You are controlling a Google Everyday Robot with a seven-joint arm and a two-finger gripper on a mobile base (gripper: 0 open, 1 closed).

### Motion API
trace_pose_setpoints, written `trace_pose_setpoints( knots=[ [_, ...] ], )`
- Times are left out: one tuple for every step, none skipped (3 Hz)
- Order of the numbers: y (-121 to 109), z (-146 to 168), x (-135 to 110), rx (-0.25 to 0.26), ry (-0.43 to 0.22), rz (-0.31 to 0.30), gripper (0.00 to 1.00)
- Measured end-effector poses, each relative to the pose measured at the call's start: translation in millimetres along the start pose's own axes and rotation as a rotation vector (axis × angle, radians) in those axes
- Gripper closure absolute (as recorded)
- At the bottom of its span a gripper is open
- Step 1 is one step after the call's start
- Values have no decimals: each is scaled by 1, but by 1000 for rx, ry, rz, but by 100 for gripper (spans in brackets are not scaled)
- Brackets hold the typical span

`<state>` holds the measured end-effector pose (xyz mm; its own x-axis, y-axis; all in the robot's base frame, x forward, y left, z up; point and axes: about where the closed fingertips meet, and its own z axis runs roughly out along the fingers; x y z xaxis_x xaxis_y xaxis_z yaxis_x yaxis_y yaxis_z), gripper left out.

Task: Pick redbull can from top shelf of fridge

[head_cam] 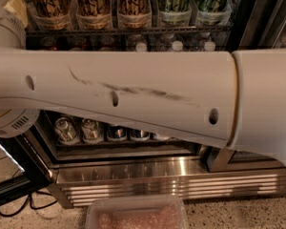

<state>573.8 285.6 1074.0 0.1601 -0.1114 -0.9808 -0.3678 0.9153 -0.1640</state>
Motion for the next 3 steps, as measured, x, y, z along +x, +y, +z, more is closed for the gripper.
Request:
trace_pose_setpoints(
  knots=[
    [-3,6,2,16,1,-2,42],
    [-5,11,3,29,0,-5,42],
    [-8,16,4,43,1,-9,42]
  ],
)
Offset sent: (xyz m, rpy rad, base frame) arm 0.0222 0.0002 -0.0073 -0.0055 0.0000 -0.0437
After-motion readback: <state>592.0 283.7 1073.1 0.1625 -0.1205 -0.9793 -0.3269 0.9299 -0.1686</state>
